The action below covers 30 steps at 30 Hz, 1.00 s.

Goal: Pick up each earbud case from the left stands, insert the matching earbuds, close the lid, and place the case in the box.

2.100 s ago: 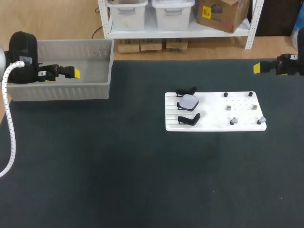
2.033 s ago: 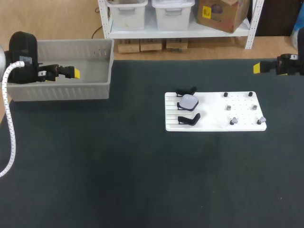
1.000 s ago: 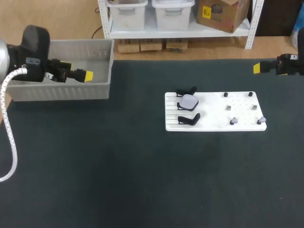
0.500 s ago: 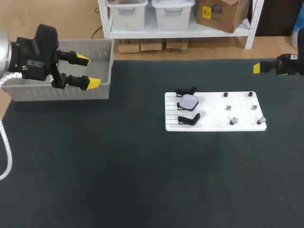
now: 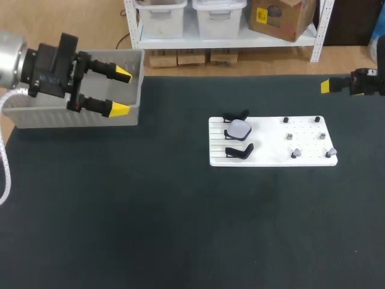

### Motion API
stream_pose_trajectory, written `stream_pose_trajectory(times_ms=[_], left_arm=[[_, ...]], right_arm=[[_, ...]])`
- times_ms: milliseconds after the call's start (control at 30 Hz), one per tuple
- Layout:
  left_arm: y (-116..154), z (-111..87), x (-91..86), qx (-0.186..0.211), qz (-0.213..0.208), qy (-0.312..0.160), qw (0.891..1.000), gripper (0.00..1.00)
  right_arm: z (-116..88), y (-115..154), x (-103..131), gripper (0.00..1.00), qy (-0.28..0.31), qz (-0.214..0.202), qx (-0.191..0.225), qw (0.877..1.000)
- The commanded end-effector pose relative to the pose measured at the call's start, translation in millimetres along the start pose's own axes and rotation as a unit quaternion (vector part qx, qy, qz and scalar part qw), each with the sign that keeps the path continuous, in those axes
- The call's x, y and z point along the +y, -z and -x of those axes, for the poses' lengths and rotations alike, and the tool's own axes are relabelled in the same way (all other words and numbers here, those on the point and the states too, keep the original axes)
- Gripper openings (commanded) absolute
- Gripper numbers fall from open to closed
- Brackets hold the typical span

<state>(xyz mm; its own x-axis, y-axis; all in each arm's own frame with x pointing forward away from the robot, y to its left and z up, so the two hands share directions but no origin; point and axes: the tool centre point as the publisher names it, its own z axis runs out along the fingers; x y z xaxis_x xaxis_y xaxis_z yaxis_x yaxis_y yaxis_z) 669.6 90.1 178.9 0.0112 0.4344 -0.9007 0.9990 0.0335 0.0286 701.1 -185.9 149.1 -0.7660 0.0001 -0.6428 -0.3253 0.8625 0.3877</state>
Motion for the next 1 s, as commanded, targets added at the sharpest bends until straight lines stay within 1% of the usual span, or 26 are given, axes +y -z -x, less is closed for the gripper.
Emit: stream_pose_trajectory(times_ms=[33, 300, 333, 400, 433, 500, 667, 900, 1000], left_arm=[[-0.3, -0.2, 5.2, 0.001, -0.053, 0.0, 0.999, 1.0], [-0.3, -0.2, 5.2, 0.001, -0.053, 0.0, 0.999, 1.0], [-2.5, -4.1, 5.5, 0.005, -0.045, 0.006, 0.999, 1.0], [-8.0, -11.2, 6.3, -0.011, -0.038, 0.02, 0.999, 1.0], [-10.8, -13.9, 7.8, -0.011, -0.033, 0.027, 0.999, 1.0], [-18.2, -18.6, 10.1, -0.017, -0.029, 0.031, 0.999, 1.0], [-42.1, -21.6, 14.9, -0.009, -0.029, 0.026, 0.999, 1.0], [-79.8, -21.5, 26.4, 0.008, -0.072, 0.016, 0.997, 1.0], [-92.0, -24.3, 34.0, -0.009, -0.079, 0.021, 0.997, 1.0]], right_arm=[[-0.2, 0.5, 0.3, 1.0, 0.0, -0.001, 0.0, 1.0], [-0.2, 0.5, 0.3, 1.0, 0.0, -0.001, 0.0, 1.0], [-0.2, 0.5, 0.3, 1.0, 0.0, -0.001, 0.0, 1.0], [-0.2, 0.5, 0.3, 1.0, 0.0, -0.001, 0.0, 1.0], [-0.2, 0.5, 0.3, 1.0, 0.0, -0.001, 0.0, 1.0], [-0.2, 0.5, 0.3, 1.0, 0.0, -0.001, 0.0, 1.0], [-0.2, 0.5, 0.3, 1.0, 0.0, -0.001, 0.0, 1.0], [-0.2, 0.5, 0.3, 1.0, 0.0, -0.001, 0.0, 1.0], [-0.2, 0.5, 0.3, 1.0, 0.0, -0.001, 0.0, 1.0]])
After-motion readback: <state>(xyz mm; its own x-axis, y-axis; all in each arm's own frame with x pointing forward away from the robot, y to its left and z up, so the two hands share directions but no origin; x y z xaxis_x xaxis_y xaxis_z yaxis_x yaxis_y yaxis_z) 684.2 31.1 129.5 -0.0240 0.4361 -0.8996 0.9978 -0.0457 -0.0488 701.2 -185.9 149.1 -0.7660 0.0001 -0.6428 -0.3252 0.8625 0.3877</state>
